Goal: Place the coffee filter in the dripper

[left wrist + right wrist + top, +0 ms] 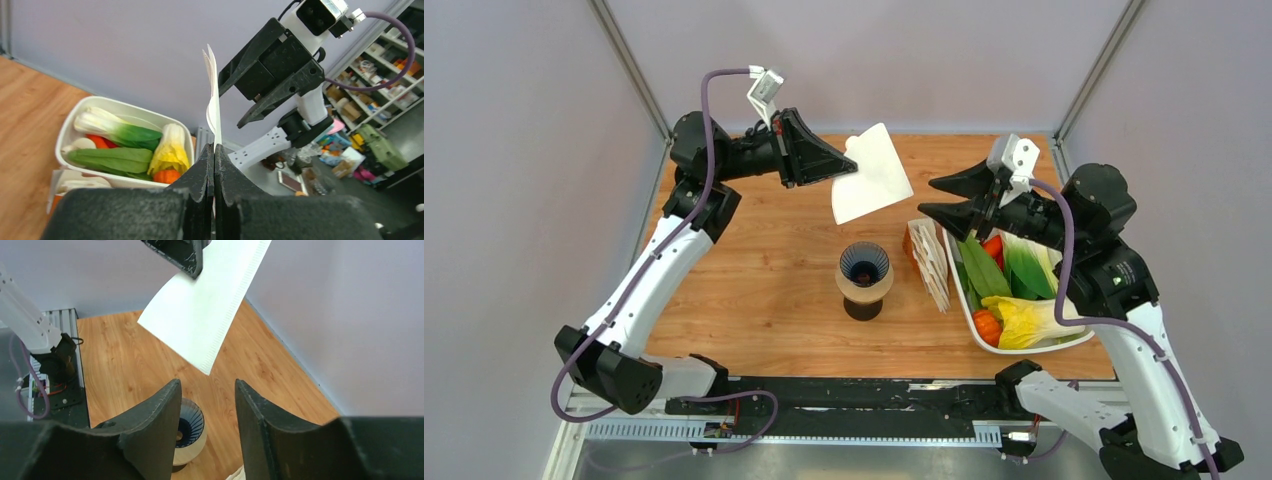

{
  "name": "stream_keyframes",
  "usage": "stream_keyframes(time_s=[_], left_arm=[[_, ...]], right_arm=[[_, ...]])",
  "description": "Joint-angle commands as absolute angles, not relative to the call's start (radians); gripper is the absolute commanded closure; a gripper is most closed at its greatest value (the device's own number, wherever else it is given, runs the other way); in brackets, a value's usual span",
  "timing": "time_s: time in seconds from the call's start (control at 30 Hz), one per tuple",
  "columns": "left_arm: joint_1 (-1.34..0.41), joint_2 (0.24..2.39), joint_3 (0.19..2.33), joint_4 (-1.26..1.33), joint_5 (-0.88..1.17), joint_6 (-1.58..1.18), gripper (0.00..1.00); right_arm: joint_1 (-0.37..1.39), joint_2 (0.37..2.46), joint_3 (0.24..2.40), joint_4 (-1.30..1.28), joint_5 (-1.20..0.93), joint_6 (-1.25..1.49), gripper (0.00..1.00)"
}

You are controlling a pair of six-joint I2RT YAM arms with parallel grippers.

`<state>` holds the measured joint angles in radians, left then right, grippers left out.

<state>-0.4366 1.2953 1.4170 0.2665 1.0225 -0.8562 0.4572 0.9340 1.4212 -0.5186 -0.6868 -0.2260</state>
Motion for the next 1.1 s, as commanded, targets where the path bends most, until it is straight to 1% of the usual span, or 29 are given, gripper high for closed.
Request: stream_keyframes(time_s=[0.0, 0.07, 0.13, 0.2, 0.37, 0.53, 0.77, 0.87, 0.93, 1.0, 1.07], left_arm=[[-0.433, 1.291, 1.484, 0.343, 1.064, -1.068, 1.00], [-0.434, 1.297, 1.487, 0.367, 1.079, -1.090, 1.00], [-0.433, 1.299, 1.489, 0.380, 1.091, -1.103, 1.00], [-0.434, 1.299, 1.489, 0.386, 1.104, -1.108, 1.00], [-0.434, 1.296, 1.480, 0.380, 1.112, -1.097, 1.00], [-0.460, 1.299, 1.476, 0.350, 1.111, -1.054, 1.00], [-0.509, 1.304, 1.478, 0.291, 1.089, -0.991, 1.00], [-0.520, 1.314, 1.479, 0.268, 1.084, -0.976, 1.00], [-0.524, 1.321, 1.480, 0.271, 1.092, -0.968, 1.00], [-0.525, 1.329, 1.478, 0.283, 1.119, -0.959, 1.00], [-0.512, 1.334, 1.481, 0.269, 1.158, -0.931, 1.00]], right_arm=[[0.461, 0.935, 1.404, -0.385, -0.653, -0.080, 0.55], [0.461, 0.931, 1.386, -0.361, -0.683, -0.038, 0.61], [0.462, 0.922, 1.371, -0.348, -0.704, -0.038, 0.68], [0.461, 0.910, 1.360, -0.349, -0.714, -0.044, 0.72], [0.462, 0.911, 1.373, -0.347, -0.754, -0.039, 0.68], [0.461, 0.948, 1.403, -0.329, -0.795, -0.009, 0.69], [0.462, 0.991, 1.425, -0.259, -0.876, 0.098, 0.67], [0.468, 1.003, 1.430, -0.227, -0.911, 0.138, 0.64], [0.470, 1.010, 1.436, -0.228, -0.910, 0.153, 0.58], [0.459, 1.006, 1.456, -0.277, -0.864, 0.147, 0.49], [0.412, 1.007, 1.489, -0.361, -0.862, 0.128, 0.45]])
